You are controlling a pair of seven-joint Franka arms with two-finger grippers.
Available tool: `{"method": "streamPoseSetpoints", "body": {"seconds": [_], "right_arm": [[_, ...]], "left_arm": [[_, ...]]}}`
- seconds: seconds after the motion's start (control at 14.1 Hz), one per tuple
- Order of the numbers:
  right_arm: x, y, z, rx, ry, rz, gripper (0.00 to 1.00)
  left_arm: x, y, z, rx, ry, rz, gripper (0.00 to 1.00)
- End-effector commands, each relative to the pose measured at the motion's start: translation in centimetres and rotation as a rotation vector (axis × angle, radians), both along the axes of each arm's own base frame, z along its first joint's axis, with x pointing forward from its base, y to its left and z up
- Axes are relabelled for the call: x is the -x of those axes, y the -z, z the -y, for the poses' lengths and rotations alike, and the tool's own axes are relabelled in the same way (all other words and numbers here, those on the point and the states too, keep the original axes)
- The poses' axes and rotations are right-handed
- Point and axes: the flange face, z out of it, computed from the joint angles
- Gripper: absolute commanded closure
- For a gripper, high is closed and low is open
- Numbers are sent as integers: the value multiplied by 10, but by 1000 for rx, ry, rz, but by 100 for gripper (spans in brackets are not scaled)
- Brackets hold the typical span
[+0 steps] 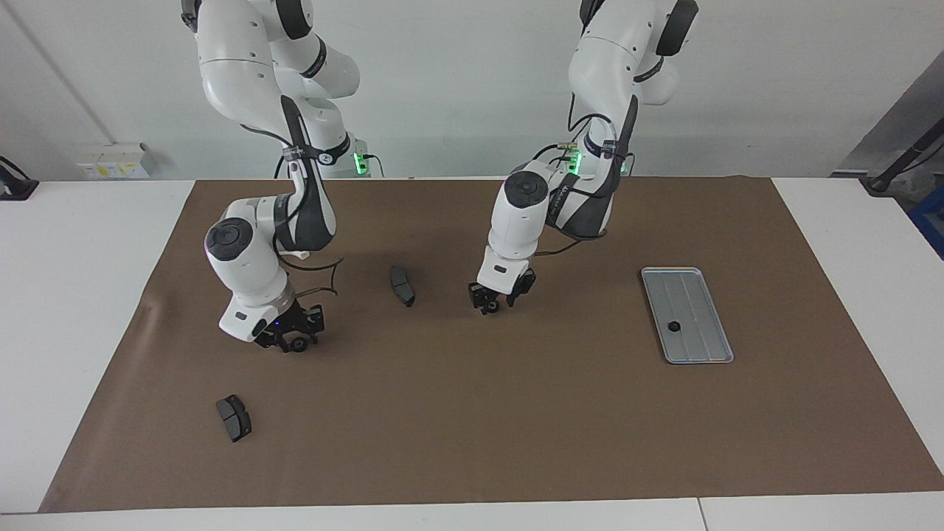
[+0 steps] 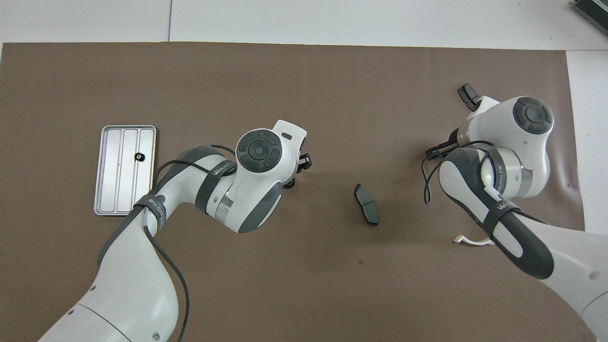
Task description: Pick bearing gear from pile to tray
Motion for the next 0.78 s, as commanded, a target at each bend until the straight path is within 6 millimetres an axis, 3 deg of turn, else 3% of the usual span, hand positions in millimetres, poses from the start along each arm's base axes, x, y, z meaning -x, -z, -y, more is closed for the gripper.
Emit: {"method": "streamPoseSetpoints", "body": {"seconds": [0.0,0.07,0.14,0.43,0.71], "right_arm": [[3,4,2,-15,-24,5,78],[3,3,2,-15,-18,6,95],[3,3,1,-15,-20,6,100],[1,0,-4,-15,-23,6,100],[-1,-25,-14,-19,44,36,100]], "left_arm": [[11,11,5,-14,17,21,35],[13,14,5,-15,20,22,36],[18,17,8,-17,28,18,36],[29,26,9,-30,40,3,37],[36,30,13,-26,52,8,43]]}}
